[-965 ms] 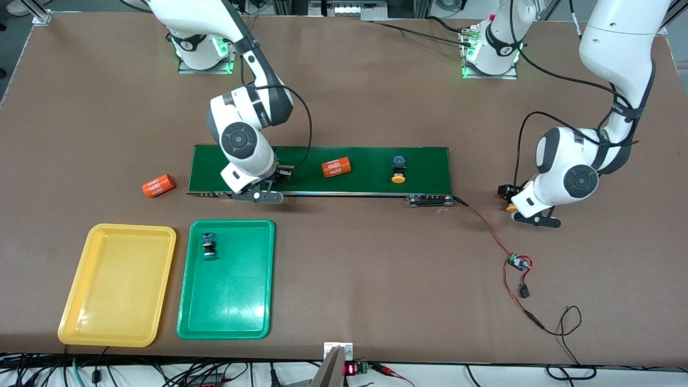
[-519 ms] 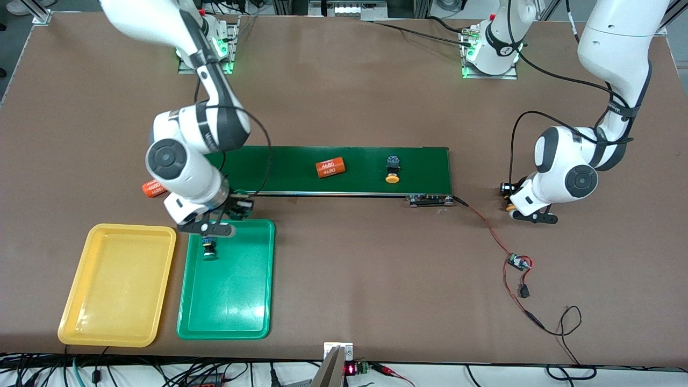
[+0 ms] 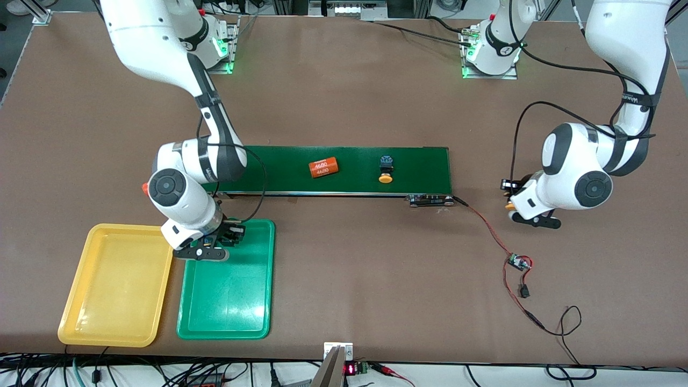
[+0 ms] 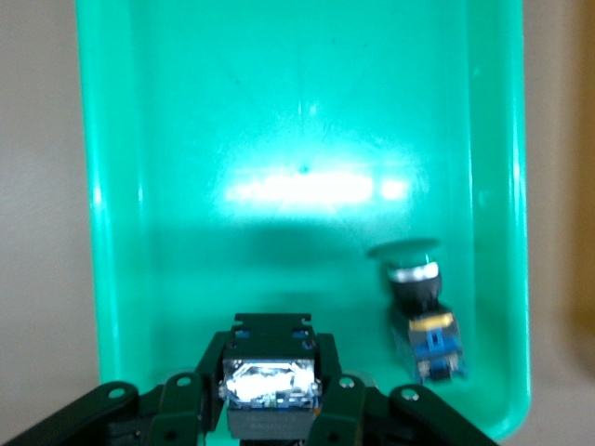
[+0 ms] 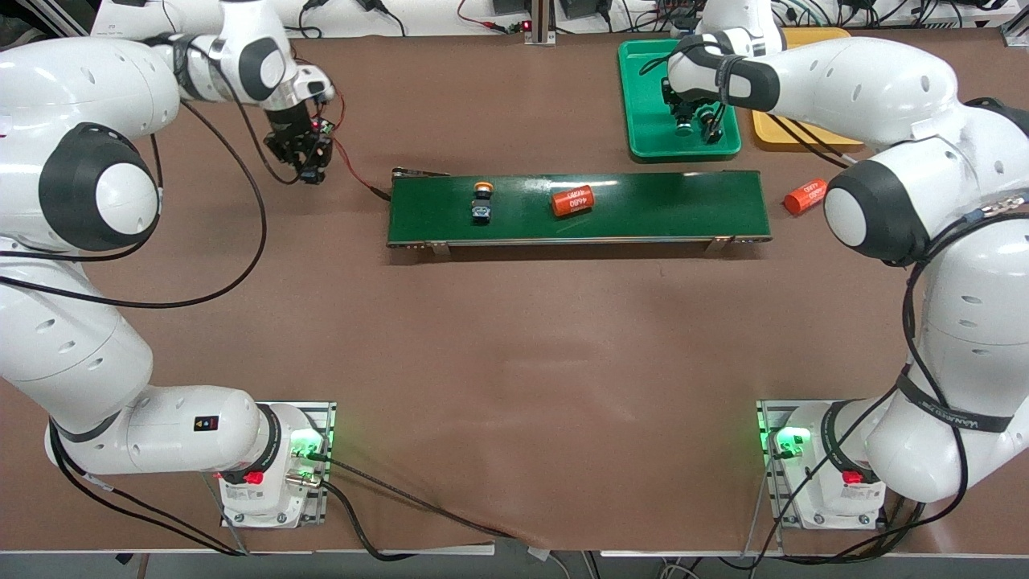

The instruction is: Sort buttons by color to trays

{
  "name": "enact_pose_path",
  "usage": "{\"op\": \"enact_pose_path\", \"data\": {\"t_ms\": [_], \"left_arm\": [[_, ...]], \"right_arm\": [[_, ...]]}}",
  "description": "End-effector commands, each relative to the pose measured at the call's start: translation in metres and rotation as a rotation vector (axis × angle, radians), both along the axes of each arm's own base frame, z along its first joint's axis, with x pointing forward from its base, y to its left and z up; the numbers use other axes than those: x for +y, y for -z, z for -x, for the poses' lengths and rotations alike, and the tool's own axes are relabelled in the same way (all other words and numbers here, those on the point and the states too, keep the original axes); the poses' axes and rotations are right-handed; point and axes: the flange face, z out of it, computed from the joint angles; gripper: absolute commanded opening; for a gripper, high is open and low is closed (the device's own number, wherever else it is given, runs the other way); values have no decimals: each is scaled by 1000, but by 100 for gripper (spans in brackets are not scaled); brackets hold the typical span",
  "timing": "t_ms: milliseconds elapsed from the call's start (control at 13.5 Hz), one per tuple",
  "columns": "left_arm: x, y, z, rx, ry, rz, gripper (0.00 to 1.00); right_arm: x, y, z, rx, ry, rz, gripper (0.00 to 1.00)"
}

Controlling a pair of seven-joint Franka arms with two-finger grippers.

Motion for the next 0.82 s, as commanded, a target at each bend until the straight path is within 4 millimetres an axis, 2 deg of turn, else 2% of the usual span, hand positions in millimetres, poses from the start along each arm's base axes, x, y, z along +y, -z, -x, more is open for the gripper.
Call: {"op": "enact_pose_path", "data": {"t_ms": [0, 148, 223, 297, 371, 519, 594, 668, 742], "left_arm": [[-75, -11, 13, 39, -93, 43, 24], [-119, -8, 28, 55, -82, 51, 25], [-137, -6, 34, 52, -67, 60, 25], [-148, 2, 42, 59, -54, 63, 25], [-165, 11, 51, 66, -46, 67, 25], [-179, 28, 67, 63, -78, 56, 26], [-183, 28, 70, 63, -92, 50, 32], [-185, 26, 69, 59, -94, 51, 63], [-185, 21, 68, 53, -94, 52, 100]], "right_arm": [[-5, 18, -14, -49, -16, -4, 18], [-10, 40, -17, -86, -19, 1, 19], [-8, 44, -17, -97, -19, 0, 20], [-8, 44, -18, -100, -20, 0, 45], [-9, 39, -19, -104, -11, -6, 99], [-8, 24, -21, -117, -6, -16, 100], [-7, 13, -21, -126, -5, -23, 100], [-7, 3, -18, -100, -2, -25, 100], [-11, -18, -17, -76, 6, -30, 100]]}}
